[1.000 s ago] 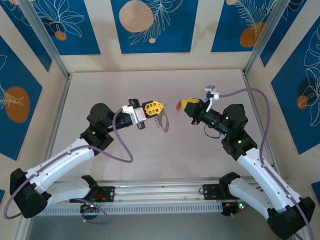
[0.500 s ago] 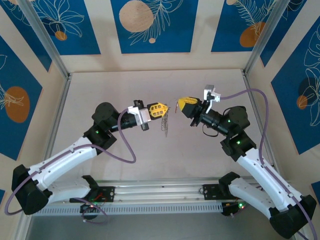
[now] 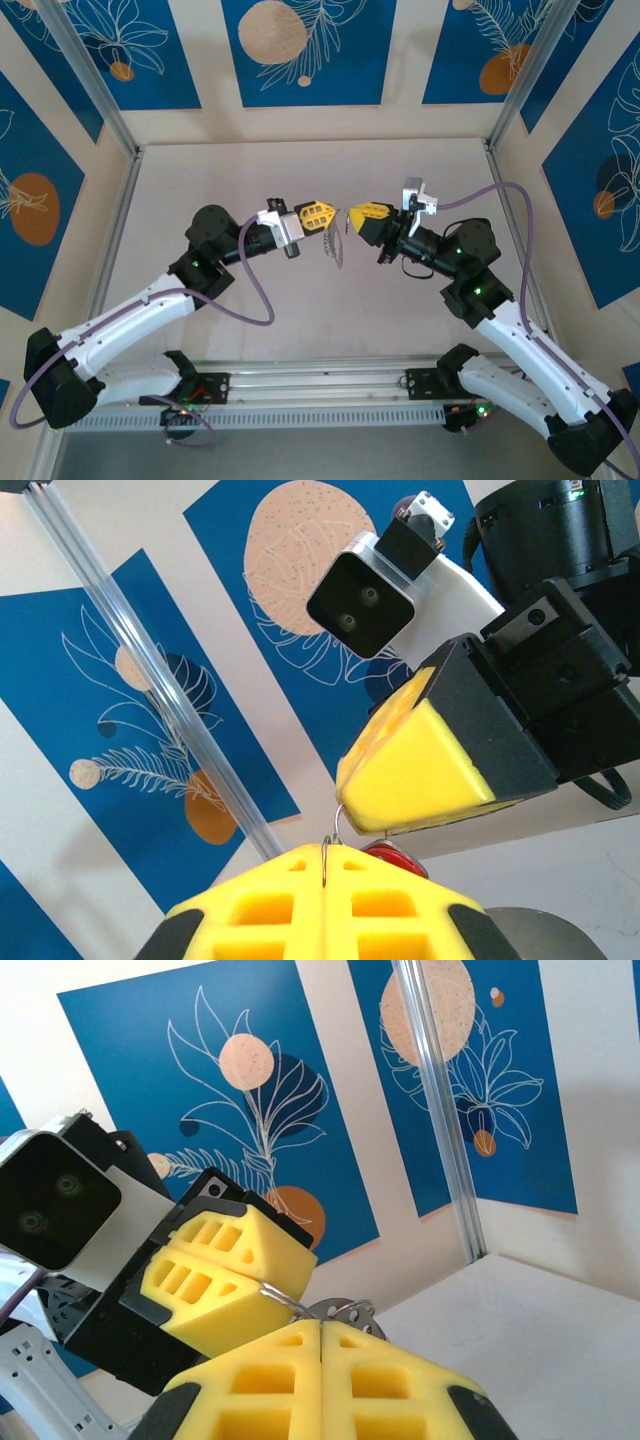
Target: Put the keys on the keyring
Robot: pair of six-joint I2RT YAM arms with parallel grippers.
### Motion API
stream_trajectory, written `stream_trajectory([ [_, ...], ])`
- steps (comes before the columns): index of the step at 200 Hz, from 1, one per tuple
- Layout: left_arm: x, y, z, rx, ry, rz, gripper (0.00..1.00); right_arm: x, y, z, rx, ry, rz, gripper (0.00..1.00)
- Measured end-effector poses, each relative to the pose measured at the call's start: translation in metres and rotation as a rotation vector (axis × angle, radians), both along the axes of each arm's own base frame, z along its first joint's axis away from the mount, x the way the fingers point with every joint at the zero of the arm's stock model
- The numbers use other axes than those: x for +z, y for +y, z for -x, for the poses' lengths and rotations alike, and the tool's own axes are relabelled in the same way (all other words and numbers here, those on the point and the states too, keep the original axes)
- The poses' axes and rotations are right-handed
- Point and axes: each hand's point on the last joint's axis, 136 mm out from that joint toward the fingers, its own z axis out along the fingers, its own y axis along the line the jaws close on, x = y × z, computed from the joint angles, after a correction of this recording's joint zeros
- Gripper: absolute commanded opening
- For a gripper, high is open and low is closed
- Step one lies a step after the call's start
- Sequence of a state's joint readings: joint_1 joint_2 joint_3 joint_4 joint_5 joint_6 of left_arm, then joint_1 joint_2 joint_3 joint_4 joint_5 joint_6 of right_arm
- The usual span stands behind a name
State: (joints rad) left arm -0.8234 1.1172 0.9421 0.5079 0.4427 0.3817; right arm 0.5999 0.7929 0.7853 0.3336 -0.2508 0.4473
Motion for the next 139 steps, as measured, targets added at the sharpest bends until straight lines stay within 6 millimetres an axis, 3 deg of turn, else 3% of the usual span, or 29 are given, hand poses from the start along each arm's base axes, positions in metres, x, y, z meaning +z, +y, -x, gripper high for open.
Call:
stream_trajectory([
  [84, -0.007, -0.005, -0.003, -0.001, 0.009, -0.015, 0.00, 0.017, 0.002, 0.008, 0.014, -0.056, -0.017, 0.00],
  [139, -0.006, -0.005, -0.002, -0.003, 0.008, -0.013, 0.00, 0.012, 0.007, 0.003, 0.019, -0.041, -0.007, 0.00],
])
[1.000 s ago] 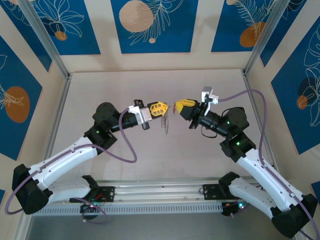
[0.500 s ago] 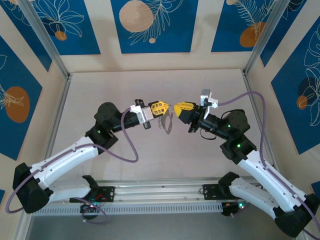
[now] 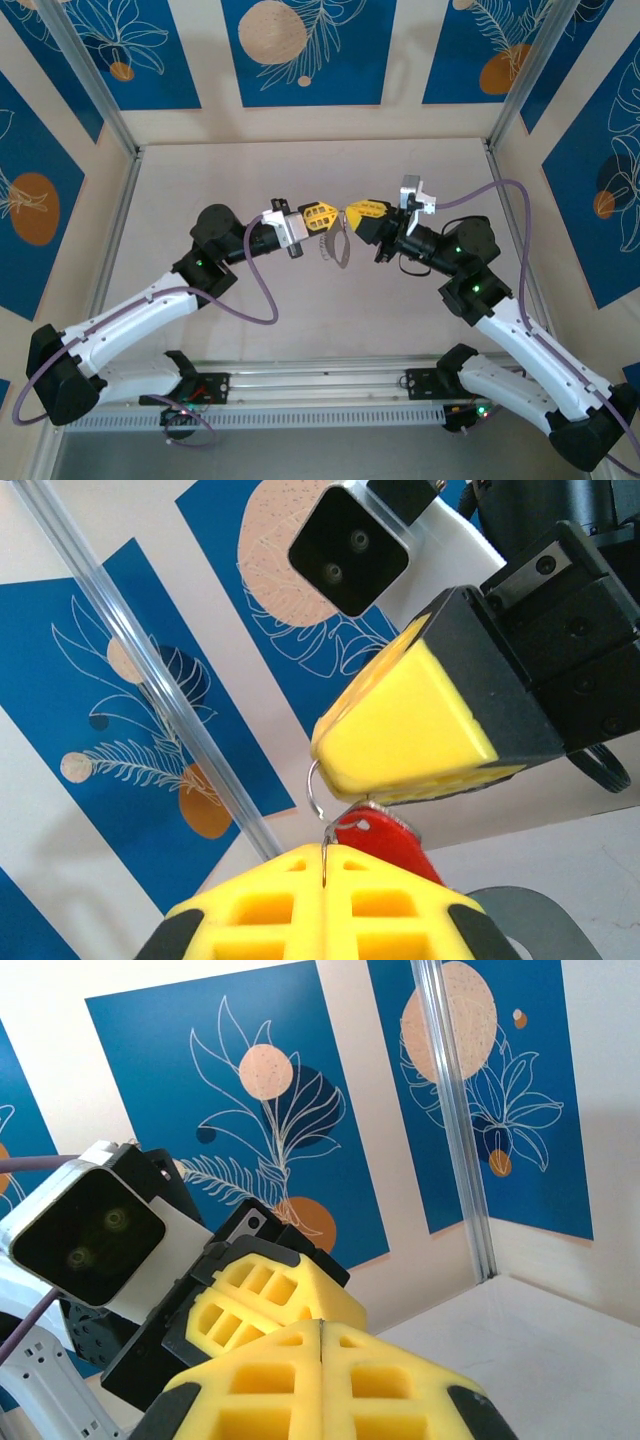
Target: Put the keys on the keyring
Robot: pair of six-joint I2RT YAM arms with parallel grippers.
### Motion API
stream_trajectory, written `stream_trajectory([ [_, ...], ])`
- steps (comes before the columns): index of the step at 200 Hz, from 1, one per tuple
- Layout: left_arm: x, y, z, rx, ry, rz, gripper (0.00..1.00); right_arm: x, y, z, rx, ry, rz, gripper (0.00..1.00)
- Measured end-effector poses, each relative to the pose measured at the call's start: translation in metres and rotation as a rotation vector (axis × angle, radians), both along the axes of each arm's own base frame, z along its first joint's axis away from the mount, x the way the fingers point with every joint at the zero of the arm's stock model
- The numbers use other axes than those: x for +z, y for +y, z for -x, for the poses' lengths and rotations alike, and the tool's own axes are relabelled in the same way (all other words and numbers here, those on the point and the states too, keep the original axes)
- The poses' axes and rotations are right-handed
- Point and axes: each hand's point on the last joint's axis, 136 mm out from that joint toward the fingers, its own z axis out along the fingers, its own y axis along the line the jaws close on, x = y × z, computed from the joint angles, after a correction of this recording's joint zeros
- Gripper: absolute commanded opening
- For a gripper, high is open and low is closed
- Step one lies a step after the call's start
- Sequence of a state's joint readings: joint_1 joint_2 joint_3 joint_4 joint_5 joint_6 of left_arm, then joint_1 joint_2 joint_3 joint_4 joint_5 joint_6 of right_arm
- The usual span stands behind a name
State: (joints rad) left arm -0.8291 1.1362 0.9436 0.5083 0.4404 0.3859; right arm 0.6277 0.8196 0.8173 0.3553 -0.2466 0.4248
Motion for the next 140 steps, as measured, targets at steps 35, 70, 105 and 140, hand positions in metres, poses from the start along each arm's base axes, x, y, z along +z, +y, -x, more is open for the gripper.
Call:
stream_trajectory([
  [35, -0.0002, -0.0002, 0.0000, 0.000, 0.001, 0.000, 0.00, 0.0006, 0.0014, -0.0015, 0.001, -0.005, -0.003, 0.00],
  [70, -0.0005, -0.0003, 0.0000, 0.000, 0.000, -0.002, 0.00, 0.0008, 0.0036, -0.0039, 0.002, -0.008, -0.006, 0.00],
  [105, -0.0004, -0.0006, 0.0007, 0.000, -0.006, -0.003, 0.00, 0.0016, 0.0042, -0.0050, 0.002, -0.012, -0.009, 0.00],
  [140, 0.0000, -0.0015, 0.0022, -0.004, -0.009, -0.002, 0.00, 0.0017, 0.0029, -0.0052, -0.006, -0.010, -0.010, 0.00],
])
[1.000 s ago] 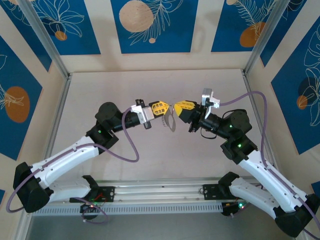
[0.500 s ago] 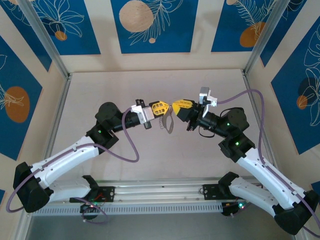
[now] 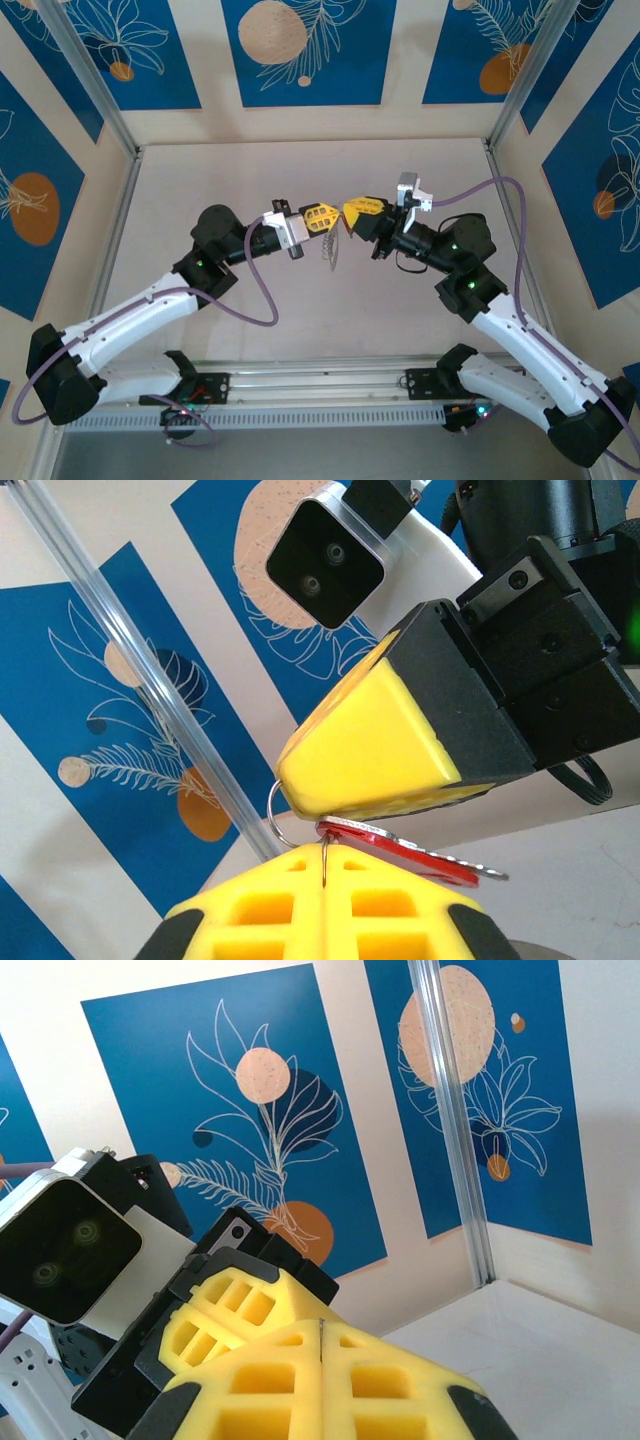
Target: Put the keys on the keyring
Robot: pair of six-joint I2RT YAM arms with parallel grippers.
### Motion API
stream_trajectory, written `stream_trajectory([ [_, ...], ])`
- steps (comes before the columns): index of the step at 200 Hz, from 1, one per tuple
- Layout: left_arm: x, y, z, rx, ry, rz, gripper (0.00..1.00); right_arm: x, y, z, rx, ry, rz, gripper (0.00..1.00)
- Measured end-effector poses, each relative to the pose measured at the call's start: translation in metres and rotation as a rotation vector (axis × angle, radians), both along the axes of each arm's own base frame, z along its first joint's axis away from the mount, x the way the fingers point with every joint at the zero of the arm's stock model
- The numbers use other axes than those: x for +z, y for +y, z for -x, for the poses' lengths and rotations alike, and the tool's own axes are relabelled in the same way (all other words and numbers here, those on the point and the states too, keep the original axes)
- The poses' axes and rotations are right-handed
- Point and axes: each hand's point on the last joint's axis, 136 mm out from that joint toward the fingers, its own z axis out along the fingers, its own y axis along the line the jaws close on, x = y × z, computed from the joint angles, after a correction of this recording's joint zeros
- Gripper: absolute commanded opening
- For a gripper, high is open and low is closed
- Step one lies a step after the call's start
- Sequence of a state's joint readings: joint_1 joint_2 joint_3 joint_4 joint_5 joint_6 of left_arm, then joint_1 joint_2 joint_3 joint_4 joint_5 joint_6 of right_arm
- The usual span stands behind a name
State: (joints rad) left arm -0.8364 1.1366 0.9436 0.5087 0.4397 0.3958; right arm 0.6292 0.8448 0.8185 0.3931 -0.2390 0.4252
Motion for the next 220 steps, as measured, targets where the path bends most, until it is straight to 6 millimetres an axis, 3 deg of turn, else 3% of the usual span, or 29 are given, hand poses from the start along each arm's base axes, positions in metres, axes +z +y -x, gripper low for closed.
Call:
stream_trajectory([
  [72, 0.000, 0.000, 0.000, 0.000, -0.001, 0.001, 0.00, 0.007, -0.007, 0.011, 0.000, -0.015, -0.014, 0.00],
  [220, 0.001, 0.000, -0.001, 0.004, -0.002, 0.003, 0.00, 0.000, 0.000, 0.004, 0.011, 0.019, -0.008, 0.00],
])
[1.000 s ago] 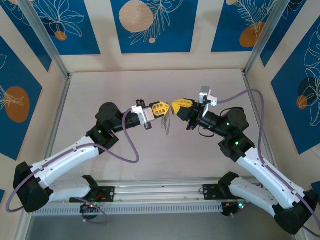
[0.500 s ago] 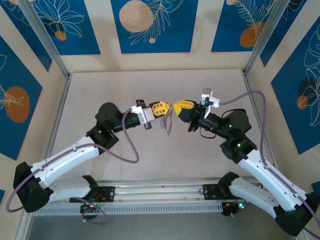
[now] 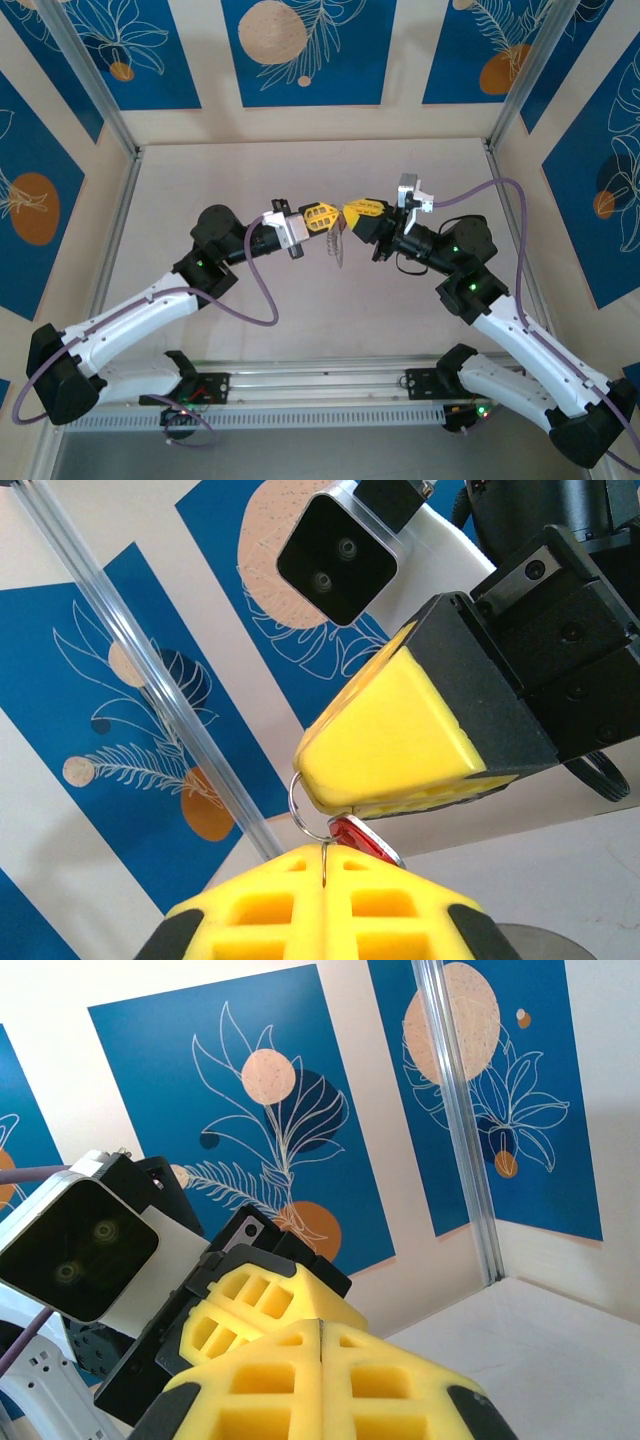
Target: Put the keys on the keyring
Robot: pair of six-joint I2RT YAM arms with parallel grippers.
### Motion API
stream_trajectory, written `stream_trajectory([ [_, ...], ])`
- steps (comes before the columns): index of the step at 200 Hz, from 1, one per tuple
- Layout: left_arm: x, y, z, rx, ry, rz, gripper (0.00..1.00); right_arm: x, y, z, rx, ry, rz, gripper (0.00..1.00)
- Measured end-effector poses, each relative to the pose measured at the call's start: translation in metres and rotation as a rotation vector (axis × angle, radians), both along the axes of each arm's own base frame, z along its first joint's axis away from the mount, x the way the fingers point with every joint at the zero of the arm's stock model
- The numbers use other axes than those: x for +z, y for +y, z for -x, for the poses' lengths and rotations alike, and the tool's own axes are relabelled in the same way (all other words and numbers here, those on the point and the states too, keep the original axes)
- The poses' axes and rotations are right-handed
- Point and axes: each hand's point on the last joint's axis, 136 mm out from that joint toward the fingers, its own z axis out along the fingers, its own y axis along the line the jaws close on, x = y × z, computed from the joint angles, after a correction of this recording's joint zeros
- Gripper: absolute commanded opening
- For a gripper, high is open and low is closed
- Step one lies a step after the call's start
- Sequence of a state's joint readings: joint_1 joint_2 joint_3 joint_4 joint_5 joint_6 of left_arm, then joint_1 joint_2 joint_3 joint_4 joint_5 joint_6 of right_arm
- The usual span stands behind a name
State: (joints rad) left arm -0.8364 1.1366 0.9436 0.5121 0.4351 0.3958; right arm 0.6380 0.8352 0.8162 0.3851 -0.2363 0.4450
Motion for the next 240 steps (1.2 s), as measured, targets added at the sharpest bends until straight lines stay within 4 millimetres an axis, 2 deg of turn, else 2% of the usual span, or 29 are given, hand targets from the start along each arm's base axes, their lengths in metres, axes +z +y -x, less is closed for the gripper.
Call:
stream_trajectory([
  [121, 0.0008, 0.0002, 0.0001, 0.000, -0.003, 0.003, 0.00, -0.0079, -0.0031, 0.0055, 0.004, 0.022, 0.003, 0.00],
  [240, 0.0013, 0.0010, -0.0023, 0.015, 0.000, 0.006, 0.00, -0.0072, 0.0005, -0.0007, -0.001, 0.014, -0.004, 0.00],
])
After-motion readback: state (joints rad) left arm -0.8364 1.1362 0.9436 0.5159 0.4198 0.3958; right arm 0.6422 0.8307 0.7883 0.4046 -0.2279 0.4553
